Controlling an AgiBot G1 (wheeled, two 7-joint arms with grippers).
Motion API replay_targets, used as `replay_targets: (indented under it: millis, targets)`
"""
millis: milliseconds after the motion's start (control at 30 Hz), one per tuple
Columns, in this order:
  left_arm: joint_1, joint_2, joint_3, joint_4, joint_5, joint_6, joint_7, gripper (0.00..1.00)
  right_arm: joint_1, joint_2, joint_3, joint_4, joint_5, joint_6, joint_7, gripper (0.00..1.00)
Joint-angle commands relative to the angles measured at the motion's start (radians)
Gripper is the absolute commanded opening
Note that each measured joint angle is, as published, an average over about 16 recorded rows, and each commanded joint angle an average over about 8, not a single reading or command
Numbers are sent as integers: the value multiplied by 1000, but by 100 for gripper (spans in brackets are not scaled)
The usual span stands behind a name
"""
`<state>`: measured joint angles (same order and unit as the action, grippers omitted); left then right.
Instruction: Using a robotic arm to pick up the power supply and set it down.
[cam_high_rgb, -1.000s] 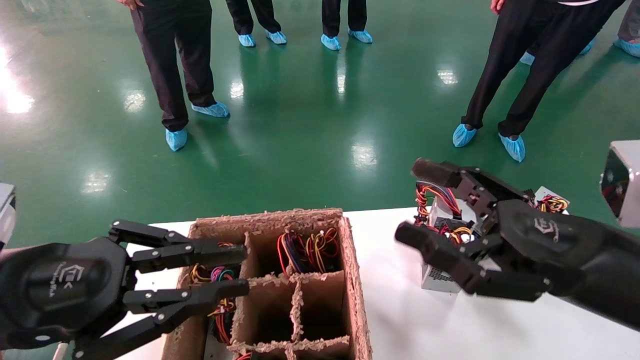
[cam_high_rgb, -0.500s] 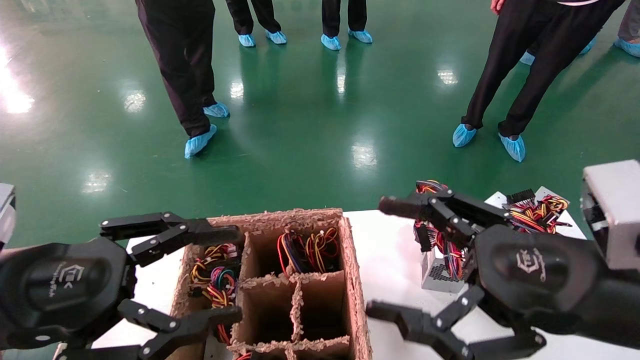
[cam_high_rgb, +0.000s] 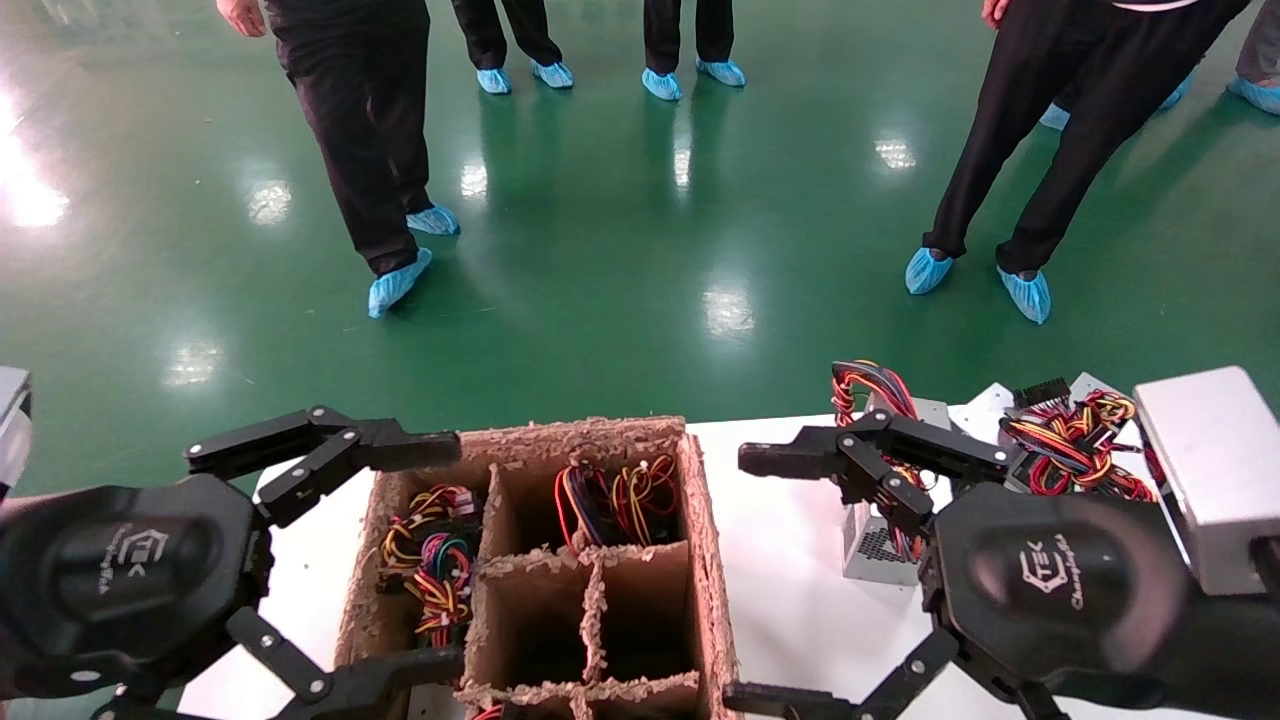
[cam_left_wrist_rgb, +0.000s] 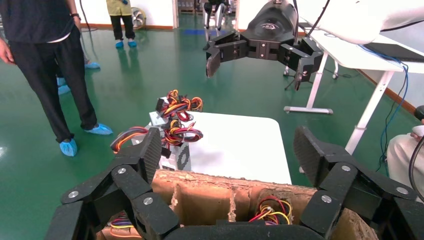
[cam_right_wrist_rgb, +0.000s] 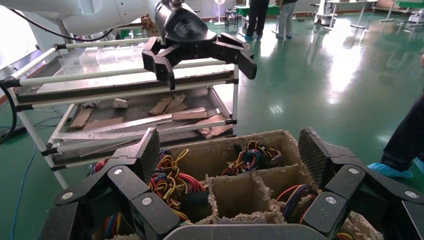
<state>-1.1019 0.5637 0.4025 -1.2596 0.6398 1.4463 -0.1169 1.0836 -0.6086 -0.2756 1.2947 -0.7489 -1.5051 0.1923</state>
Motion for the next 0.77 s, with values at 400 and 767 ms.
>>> replay_targets:
  millis: [400, 767]
  targets:
    - [0, 0, 0, 0, 0, 0, 0, 100, -6, -1, -2, -7, 11, 6, -3, 100]
    - [0, 0, 0, 0, 0, 0, 0, 100, -8, -2, -3, -10, 16, 8, -4, 100]
